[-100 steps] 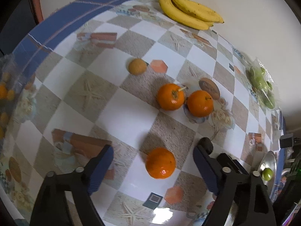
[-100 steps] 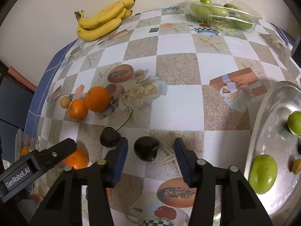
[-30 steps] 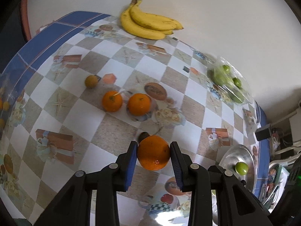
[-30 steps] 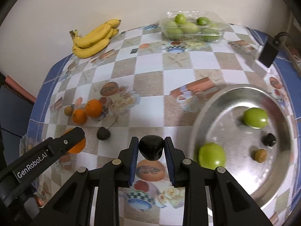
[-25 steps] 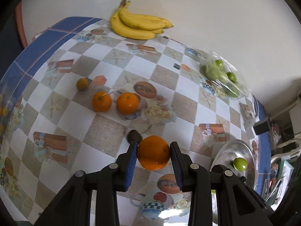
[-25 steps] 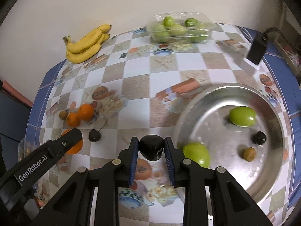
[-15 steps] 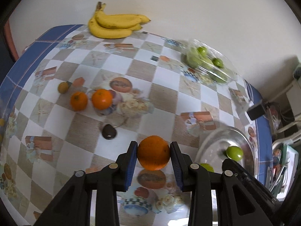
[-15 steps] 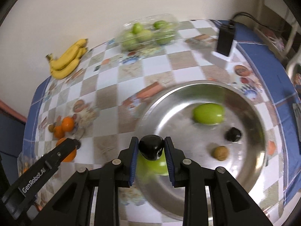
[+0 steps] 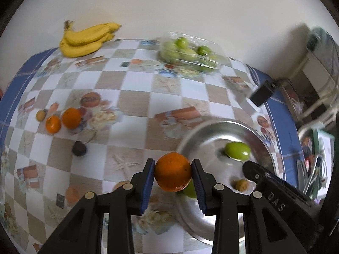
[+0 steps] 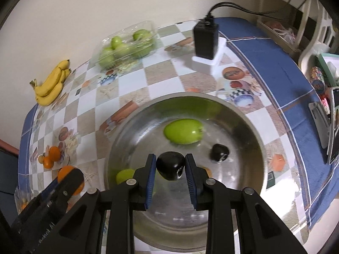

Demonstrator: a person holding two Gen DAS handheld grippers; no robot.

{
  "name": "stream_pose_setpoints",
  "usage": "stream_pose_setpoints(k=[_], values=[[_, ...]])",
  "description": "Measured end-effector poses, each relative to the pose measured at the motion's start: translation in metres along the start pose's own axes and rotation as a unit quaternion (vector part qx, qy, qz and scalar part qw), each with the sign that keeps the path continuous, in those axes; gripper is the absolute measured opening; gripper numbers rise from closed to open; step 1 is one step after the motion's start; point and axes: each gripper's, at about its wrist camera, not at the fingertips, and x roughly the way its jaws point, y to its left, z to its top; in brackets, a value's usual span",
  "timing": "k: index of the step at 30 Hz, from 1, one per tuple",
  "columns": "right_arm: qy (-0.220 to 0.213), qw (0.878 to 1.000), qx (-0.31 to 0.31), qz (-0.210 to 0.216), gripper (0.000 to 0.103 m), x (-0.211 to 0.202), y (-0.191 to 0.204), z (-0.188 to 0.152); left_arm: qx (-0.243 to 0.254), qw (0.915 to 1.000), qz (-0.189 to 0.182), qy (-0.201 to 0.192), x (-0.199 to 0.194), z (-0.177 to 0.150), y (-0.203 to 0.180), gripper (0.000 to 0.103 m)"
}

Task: Organize fruits
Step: 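Carry the orange with the left gripper while the right carries the dark fruit over the bowl, then open the left gripper to drop the orange while the right gripper releases the dark fruit into the bowl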

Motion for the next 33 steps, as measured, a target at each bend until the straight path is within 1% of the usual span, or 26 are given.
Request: stream_pose_setpoints(k=[3,8,11,18,33], values=[[0.000,1.000,0.010,0.001,0.029,0.000,-0.008,0.001,0.018,0.9998,0.002,0.001,0.004,-0.002,-0.014,0.038],[0.002,1.000,0.021,0.000,0.029,0.003,-0.018,0.003,0.033,0.9995,0.003,-0.001,0.011,0.000,-0.026,0.038],[0.005,1.000,0.023,-0.003,0.029,0.007,-0.021,0.003,0.035,0.9994,0.008,-0.003,0.016,0.004,-0.027,0.038],[0.017,0.999,0.031,-0.004,0.029,0.020,-0.027,0.003,0.042,0.9989,0.018,0.005,0.036,0.008,-0.029,0.038],[0.036,0.998,0.042,-0.017,0.029,0.038,-0.035,0.002,0.055,0.9982,0.012,0.022,0.063,0.010,-0.037,0.038]])
